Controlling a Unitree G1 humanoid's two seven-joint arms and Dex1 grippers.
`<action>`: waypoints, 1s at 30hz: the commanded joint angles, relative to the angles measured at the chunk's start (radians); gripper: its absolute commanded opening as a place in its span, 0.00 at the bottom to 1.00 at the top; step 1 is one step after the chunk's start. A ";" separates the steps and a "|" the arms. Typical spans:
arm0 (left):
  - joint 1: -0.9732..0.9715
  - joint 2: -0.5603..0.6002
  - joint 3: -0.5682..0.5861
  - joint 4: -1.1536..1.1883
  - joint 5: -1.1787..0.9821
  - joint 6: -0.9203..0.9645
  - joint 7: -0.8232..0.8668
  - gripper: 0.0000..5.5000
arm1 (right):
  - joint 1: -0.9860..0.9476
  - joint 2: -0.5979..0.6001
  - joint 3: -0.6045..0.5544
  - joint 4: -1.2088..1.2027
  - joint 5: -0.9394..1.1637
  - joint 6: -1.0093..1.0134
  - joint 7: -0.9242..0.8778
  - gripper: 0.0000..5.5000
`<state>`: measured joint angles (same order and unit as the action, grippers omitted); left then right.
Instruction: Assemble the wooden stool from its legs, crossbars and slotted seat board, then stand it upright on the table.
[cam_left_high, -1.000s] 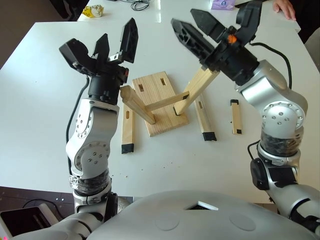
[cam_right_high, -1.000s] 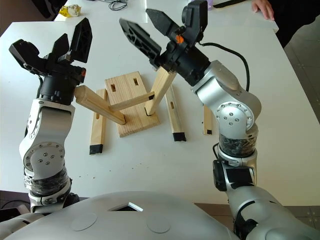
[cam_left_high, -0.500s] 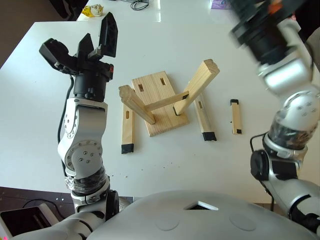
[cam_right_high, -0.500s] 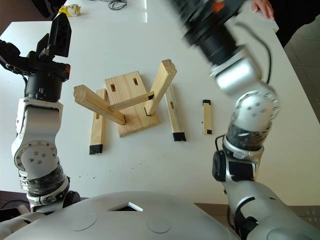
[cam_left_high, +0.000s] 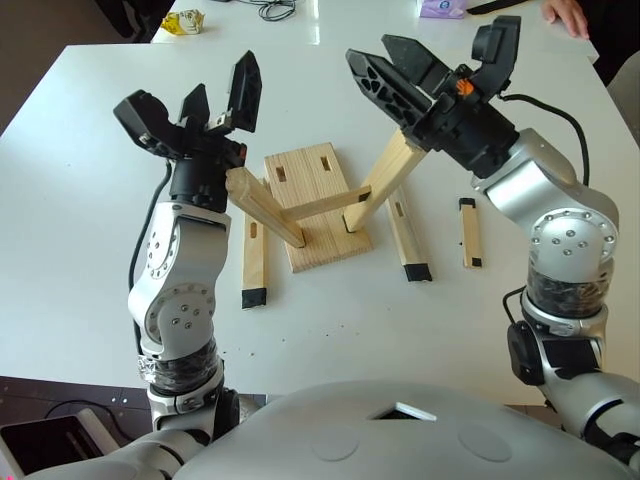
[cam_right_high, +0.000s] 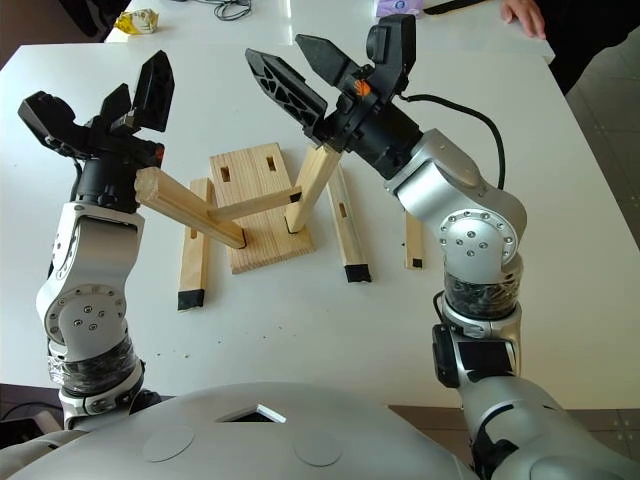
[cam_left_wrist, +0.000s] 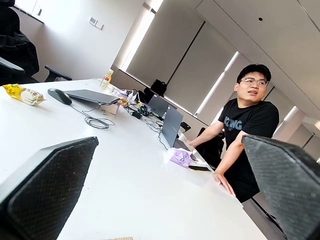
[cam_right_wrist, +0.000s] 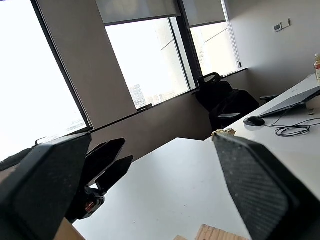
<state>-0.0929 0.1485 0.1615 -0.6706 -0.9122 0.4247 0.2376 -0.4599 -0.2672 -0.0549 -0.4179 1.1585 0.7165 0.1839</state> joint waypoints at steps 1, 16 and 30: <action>-0.100 0.031 0.107 -0.045 -0.109 -0.034 0.016 0.96 | -0.107 0.034 -0.111 0.001 0.164 -0.026 -0.084 0.81; 0.012 0.161 -0.195 -0.076 -0.111 0.106 0.054 0.96 | 0.021 -0.054 0.086 0.025 0.003 0.013 -0.076 0.81; -0.095 0.045 -0.047 -0.138 -0.178 -0.096 0.028 0.96 | -0.067 0.037 -0.065 -0.018 0.159 -0.063 -0.058 0.81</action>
<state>-0.1074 0.1946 0.0712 -0.7916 -1.0348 0.3499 0.2390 -0.4866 -0.2410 -0.0721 -0.4188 1.2578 0.6724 0.1434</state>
